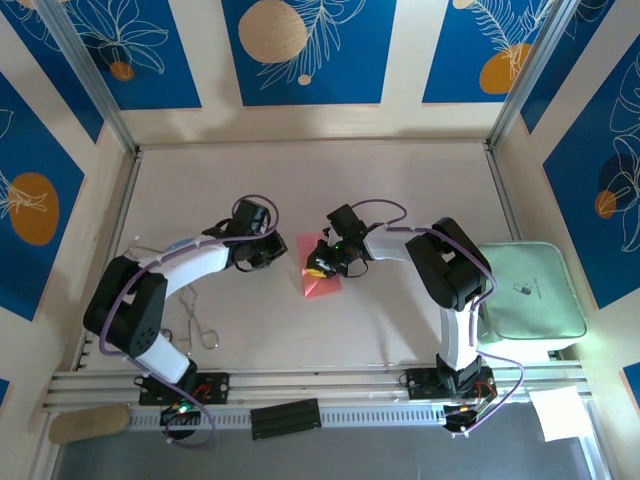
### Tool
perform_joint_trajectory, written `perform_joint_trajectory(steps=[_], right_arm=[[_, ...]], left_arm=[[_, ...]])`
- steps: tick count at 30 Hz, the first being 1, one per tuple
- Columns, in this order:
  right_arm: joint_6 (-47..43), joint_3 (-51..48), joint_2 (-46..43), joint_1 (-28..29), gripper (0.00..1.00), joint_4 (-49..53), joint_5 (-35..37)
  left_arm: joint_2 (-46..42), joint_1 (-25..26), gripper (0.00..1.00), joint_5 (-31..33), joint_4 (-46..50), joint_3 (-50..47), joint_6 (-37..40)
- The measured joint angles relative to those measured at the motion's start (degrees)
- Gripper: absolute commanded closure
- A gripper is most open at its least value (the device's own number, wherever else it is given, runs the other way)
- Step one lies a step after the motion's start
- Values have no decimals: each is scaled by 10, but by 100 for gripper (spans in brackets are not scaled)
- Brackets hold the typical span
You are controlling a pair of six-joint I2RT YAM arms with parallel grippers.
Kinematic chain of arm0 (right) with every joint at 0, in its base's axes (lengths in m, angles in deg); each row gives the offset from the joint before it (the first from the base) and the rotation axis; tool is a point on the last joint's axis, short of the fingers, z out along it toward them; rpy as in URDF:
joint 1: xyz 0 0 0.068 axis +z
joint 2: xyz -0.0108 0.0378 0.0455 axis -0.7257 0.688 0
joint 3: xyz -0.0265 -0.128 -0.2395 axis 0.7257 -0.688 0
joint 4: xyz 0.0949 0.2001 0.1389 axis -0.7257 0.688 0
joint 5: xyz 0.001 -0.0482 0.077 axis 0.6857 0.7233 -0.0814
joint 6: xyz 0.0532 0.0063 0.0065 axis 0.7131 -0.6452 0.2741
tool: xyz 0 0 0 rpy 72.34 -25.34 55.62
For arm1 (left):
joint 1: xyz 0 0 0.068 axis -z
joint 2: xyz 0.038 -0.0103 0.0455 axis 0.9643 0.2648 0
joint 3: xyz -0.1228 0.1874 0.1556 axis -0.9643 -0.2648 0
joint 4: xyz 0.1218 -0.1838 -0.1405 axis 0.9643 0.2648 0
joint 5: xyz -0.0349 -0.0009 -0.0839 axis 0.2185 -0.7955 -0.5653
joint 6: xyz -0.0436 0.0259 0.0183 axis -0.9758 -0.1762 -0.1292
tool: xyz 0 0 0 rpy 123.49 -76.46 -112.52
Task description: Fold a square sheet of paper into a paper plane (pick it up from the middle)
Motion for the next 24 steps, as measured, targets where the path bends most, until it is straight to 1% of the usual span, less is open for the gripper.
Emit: perform_joint_trajectory(steps=[2, 9, 11, 18, 24], right_arm=[[0, 5, 3, 0, 93, 10, 2], [-1, 22, 9, 0, 95, 36, 3], [-1, 24, 10, 0, 95, 41, 3], [-1, 25, 10, 0, 96, 42, 3], [-1, 25, 10, 0, 97, 42, 3]], left_arm=[[0, 14, 93, -5, 0, -4, -2], [14, 59, 99, -29, -6, -11, -13], [29, 64, 100, -35, -13, -11, -15], [76, 66, 100, -38, -27, -10, -15], [90, 67, 100, -40, -35, -7, -15]])
